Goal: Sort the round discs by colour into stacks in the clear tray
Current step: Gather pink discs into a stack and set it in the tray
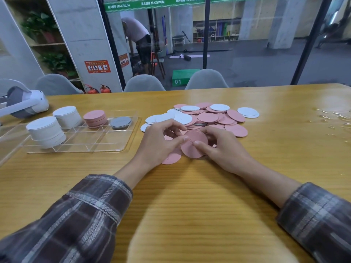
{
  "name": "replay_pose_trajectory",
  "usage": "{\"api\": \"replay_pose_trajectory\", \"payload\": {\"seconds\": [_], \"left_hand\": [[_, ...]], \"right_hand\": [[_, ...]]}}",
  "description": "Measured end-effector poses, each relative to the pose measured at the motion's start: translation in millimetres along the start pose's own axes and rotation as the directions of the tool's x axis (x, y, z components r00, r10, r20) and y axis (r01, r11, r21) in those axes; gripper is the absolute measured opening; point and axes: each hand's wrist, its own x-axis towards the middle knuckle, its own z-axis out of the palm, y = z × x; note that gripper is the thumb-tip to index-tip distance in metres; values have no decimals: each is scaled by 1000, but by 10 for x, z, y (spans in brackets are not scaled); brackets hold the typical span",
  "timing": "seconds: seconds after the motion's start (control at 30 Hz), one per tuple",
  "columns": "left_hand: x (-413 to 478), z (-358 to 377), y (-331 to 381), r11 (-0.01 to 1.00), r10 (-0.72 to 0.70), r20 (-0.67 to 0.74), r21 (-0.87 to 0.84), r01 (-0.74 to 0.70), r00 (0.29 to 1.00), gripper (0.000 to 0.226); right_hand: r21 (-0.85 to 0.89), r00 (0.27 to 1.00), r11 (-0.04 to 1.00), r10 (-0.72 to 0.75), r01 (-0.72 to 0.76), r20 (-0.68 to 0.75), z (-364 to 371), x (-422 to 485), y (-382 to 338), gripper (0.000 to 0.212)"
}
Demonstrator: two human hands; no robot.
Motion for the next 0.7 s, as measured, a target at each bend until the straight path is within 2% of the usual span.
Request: {"api": "replay_pose_trajectory", "payload": {"seconds": [0.17,0.23,0.33,0.43,0.7], "left_hand": [[7,-51,-21,988,3,44,153,-10,999,9],[24,-107,-91,962,-13,77,271,-9,997,14],[33,-202,-166,916,-110,136,399,48,985,25],[39,-224,-156,910,-139,156,410,64,978,29],[17,-207,-63,948,-159,177,302,100,971,26]], "right_hand": [[-45,1000,999,5,-6,-20,8,-1,22,13],[-61,999,998,20,-22,-40,-6,0,26,14],[-66,997,997,24,-28,-73,-24,9,30,6],[-67,996,997,31,-37,-79,-28,13,33,2],[-65,995,995,67,-72,-72,-45,26,59,14]]}}
